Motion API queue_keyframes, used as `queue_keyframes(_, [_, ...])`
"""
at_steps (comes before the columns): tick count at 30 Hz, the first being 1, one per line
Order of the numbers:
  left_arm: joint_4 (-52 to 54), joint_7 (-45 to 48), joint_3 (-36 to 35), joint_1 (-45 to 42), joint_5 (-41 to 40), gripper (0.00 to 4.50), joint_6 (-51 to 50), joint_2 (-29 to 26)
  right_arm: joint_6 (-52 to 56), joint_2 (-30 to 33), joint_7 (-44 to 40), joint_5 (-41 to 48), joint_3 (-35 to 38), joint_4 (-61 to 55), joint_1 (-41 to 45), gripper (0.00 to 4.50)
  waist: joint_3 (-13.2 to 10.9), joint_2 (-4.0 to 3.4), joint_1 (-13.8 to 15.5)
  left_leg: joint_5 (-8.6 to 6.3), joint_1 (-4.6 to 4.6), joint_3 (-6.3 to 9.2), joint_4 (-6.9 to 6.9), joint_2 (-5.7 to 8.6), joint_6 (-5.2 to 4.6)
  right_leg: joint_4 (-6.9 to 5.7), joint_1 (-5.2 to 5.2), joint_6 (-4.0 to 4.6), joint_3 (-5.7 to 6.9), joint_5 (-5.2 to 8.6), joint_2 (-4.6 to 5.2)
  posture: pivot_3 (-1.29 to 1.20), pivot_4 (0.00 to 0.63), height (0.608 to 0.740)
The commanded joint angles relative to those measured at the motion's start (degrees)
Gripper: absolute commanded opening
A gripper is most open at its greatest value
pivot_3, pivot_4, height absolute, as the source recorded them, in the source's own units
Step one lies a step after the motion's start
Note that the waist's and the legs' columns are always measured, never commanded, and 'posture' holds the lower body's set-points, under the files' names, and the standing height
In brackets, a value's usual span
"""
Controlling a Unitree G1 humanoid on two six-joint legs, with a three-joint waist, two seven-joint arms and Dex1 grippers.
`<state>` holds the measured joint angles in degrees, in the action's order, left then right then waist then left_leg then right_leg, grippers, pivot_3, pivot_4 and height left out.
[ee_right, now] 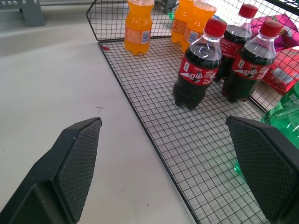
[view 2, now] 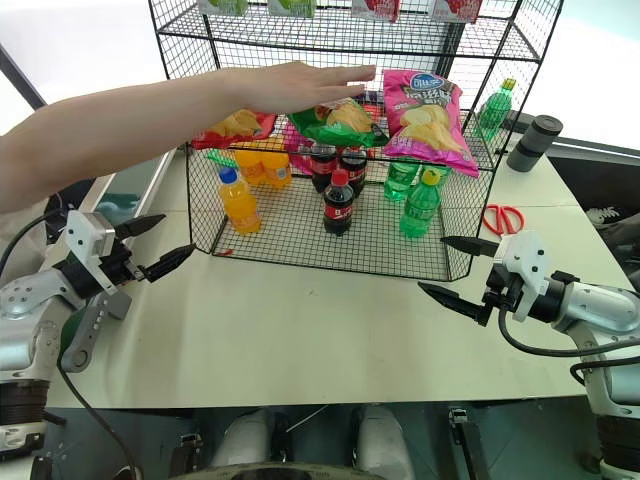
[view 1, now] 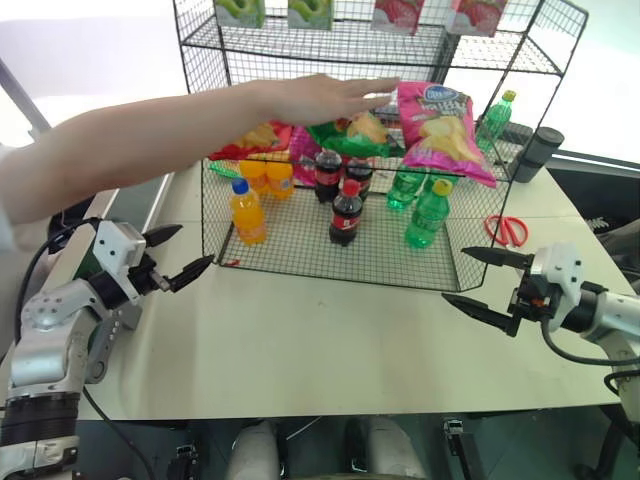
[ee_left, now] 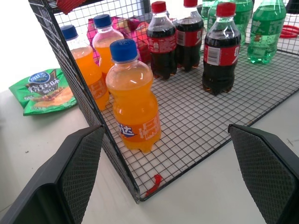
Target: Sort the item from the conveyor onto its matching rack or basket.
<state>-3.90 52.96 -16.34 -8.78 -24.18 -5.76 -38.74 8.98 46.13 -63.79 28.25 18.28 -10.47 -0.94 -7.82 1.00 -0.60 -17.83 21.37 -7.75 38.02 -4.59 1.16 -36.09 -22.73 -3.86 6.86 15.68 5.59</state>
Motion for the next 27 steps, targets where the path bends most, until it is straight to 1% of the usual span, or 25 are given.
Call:
queue_keyframes(1, [0.83, 0.44, 1.08, -1.14, 0.41, 4.50, 1.09, 0.18, -1.36, 0.67, -0.27, -0.21, 0.56, 0.30, 0.96, 4.45, 0.00, 0.00, 0.00, 0.00, 0.00, 0.00, 0.00, 0.00, 0.00, 0.00, 0.01, 0.00, 0.00, 0.00, 0.00, 0.00, 0.150, 0.726])
queue_keyframes(5, [-0.29, 0.59, 1.60, -2.03, 0.54, 4.50, 1.85, 0.39, -1.33, 0.72, -0.35, -0.30, 0.43, 0.04, 0.96, 4.45, 0.00, 0.00, 0.01, 0.01, 0.00, 0.00, 0.00, 0.01, 0.01, 0.00, 0.00, 0.00, 0.00, 0.00, -0.01, 0.00, 0.150, 0.726])
queue_keyframes(12, [-1.36, 2.05, 1.31, -2.26, 0.50, 4.50, 2.00, -0.97, -1.68, 0.75, -0.53, -0.92, 0.12, 1.08, 1.46, 4.45, 0.00, 0.00, -0.03, 0.02, -0.01, 0.00, 0.00, 0.01, 0.04, -0.02, 0.00, 0.00, 0.01, 0.00, -0.02, 0.00, 0.150, 0.726])
queue_keyframes(21, [0.98, 1.79, 1.69, 0.93, 0.58, 4.50, 2.05, -0.26, -1.14, 0.29, -0.12, -0.72, 0.32, -0.93, -1.01, 4.45, 0.00, 0.00, -0.01, 0.02, -0.01, 0.00, 0.00, 0.00, 0.04, -0.02, 0.01, 0.00, 0.00, 0.00, -0.01, 0.00, 0.150, 0.726])
queue_keyframes(27, [0.72, 1.85, 2.95, -0.35, 0.99, 4.50, 1.70, 0.26, -1.50, 0.65, -0.37, -0.76, 0.53, -1.41, -2.64, 4.45, 0.00, 0.01, 0.01, 0.02, -0.01, 0.01, 0.01, 0.00, 0.03, -0.02, 0.01, 0.00, 0.00, 0.00, -0.01, 0.00, 0.150, 0.726])
